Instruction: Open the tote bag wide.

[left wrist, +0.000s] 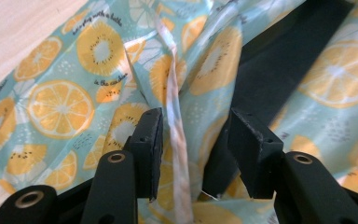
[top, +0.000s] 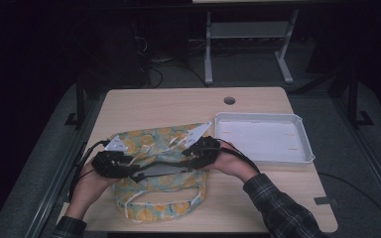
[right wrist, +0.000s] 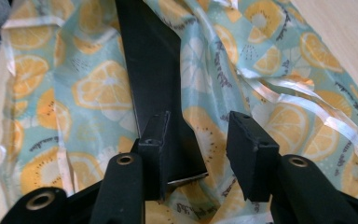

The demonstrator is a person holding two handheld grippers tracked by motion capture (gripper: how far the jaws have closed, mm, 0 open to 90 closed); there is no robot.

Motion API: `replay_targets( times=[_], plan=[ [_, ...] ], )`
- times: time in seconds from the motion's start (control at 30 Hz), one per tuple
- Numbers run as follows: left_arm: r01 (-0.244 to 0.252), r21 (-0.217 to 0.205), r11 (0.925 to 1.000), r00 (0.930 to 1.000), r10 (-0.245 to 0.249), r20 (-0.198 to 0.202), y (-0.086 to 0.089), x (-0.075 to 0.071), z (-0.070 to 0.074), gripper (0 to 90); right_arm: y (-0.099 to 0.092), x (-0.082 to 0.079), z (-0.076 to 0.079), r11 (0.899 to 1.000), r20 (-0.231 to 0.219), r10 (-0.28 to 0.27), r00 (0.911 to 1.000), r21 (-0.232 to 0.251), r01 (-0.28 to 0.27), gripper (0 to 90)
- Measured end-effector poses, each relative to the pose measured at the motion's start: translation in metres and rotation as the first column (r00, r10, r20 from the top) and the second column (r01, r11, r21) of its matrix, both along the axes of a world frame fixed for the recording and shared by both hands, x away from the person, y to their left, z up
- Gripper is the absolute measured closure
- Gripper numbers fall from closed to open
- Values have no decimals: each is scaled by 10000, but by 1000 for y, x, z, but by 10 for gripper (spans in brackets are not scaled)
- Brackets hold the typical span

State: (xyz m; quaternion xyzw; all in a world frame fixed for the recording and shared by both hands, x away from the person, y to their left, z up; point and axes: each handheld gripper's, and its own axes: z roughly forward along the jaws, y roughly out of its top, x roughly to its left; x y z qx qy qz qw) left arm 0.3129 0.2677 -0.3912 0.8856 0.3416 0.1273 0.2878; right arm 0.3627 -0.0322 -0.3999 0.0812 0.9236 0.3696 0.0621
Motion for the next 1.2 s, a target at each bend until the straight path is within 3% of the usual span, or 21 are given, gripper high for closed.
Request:
replay_targets(
  times=[0.1, 0.27, 0.33, 0.47, 0.8, 0.97, 1.2],
  plan=[
    [-11, 123, 9999, 10000, 11, -35, 1, 3, -4, 595, 1, 2, -2, 9999, -19, -117, 9999, -100, 116, 667],
    [-93, 118, 9999, 10000, 93, 13, 4, 6, -4, 828, 2, 6, -5, 9995, 165, -248, 9996, -171, 251, 868],
    [-151, 59, 9999, 9999, 151, 29, 5, 8, -4, 888, 2, 6, -5, 9995, 211, -279, 9994, -164, 282, 890],
    [-220, -74, 9997, 9997, 221, 143, 7, 12, -2, 898, 0, 7, -3, 9991, 445, -421, 9981, -60, 424, 893],
    [-609, -444, 9972, 9978, 619, 218, 14, 29, -7, 899, 5, 19, -8, 9960, 463, -888, 9950, -51, 892, 894],
    [-823, -610, 9947, 9966, 826, 25, 19, 37, -12, 900, 9, 24, -14, 9944, 314, -1044, 9940, -101, 1047, 894],
    [-1094, -460, 9929, 9938, 1085, -223, 24, 43, -22, 900, 5, 29, -21, 9920, 323, -1209, 9921, -329, 1220, 895]
  ],
)
